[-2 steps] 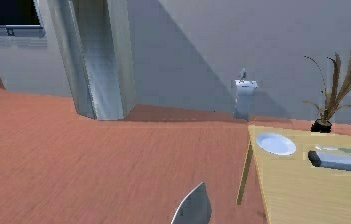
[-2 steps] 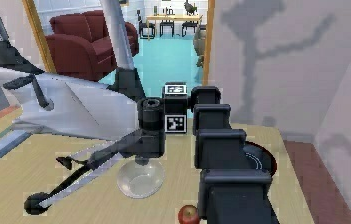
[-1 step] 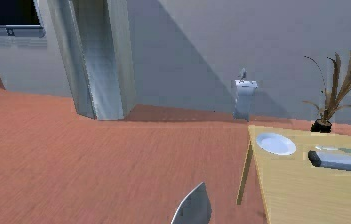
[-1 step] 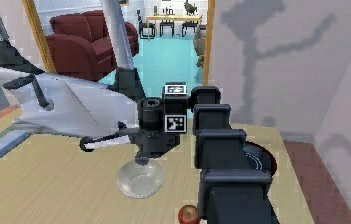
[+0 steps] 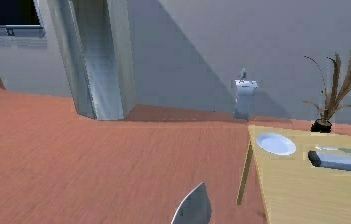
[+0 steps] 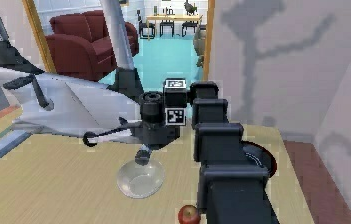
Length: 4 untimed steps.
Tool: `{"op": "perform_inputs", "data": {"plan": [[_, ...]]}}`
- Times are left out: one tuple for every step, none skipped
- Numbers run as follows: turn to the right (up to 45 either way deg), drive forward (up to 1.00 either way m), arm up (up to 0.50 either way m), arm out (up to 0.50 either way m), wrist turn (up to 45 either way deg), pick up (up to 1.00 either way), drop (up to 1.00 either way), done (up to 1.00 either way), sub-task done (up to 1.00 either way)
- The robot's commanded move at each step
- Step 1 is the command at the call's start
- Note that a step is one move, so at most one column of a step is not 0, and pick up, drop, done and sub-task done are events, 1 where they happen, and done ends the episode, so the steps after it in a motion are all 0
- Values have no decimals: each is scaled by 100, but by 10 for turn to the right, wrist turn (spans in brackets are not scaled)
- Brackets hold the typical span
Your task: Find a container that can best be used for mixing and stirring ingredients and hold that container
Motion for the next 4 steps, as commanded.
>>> {"op": "perform_inputs", "data": {"plan": [[0,0,0,0,180,0,0,0,0],[0,0,-28,0,0,0,0,0,0],[0,0,0,0,0,100,0,0,0],[0,0,10,0,0,0,0,0,0]]}}
